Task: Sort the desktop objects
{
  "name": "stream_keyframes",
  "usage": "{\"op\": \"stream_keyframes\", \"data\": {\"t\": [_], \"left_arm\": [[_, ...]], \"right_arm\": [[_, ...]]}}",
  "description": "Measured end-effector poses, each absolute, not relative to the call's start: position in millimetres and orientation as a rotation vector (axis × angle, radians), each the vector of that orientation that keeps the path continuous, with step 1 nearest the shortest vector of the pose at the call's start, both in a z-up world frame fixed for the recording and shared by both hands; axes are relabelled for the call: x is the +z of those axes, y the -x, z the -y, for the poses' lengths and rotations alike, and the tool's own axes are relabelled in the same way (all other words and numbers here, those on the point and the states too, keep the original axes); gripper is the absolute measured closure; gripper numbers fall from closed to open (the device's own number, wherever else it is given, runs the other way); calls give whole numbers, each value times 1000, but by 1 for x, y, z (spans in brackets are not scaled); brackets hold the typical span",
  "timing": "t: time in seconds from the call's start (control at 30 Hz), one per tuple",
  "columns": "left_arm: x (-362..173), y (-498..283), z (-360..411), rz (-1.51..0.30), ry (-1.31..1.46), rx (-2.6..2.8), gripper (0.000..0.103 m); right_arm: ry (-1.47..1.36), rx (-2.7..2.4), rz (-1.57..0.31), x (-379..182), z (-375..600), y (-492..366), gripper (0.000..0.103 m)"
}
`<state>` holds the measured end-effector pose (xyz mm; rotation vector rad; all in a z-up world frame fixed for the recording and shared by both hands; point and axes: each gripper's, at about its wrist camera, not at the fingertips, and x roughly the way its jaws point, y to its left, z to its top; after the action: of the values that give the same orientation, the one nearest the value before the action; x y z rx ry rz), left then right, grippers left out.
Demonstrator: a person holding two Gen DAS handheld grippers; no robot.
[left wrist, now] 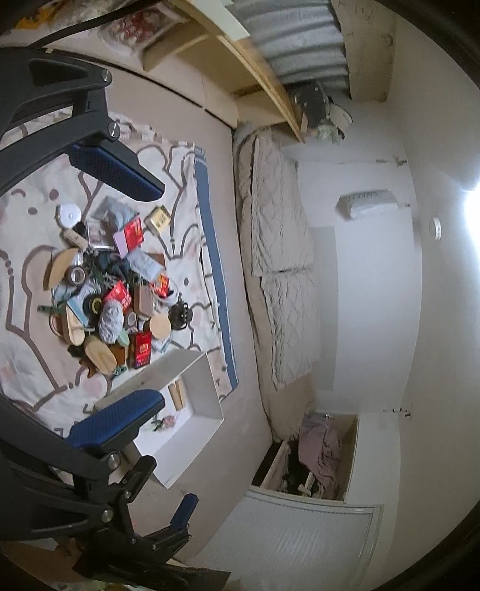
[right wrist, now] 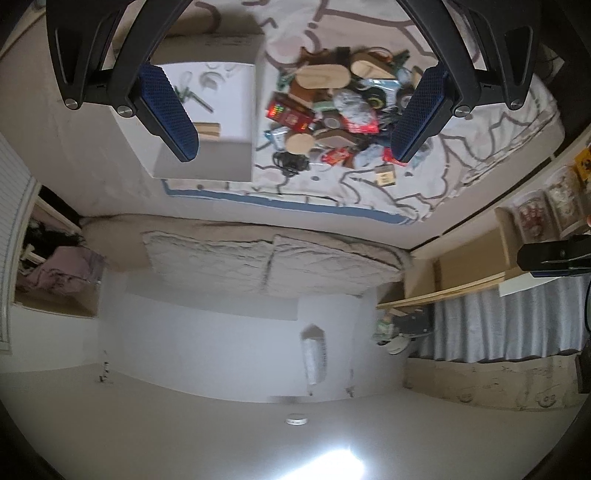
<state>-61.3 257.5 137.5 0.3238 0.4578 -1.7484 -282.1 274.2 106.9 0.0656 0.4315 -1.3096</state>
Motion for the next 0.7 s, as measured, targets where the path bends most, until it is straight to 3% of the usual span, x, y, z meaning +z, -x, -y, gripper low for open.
{"op": "stream_keyframes", "data": {"t": [0.7], "left_arm": [[96,29,-245,-460,-195,-1694,0]], "right_arm": [[-111,-1214,-422,72,-250,257,0]]}}
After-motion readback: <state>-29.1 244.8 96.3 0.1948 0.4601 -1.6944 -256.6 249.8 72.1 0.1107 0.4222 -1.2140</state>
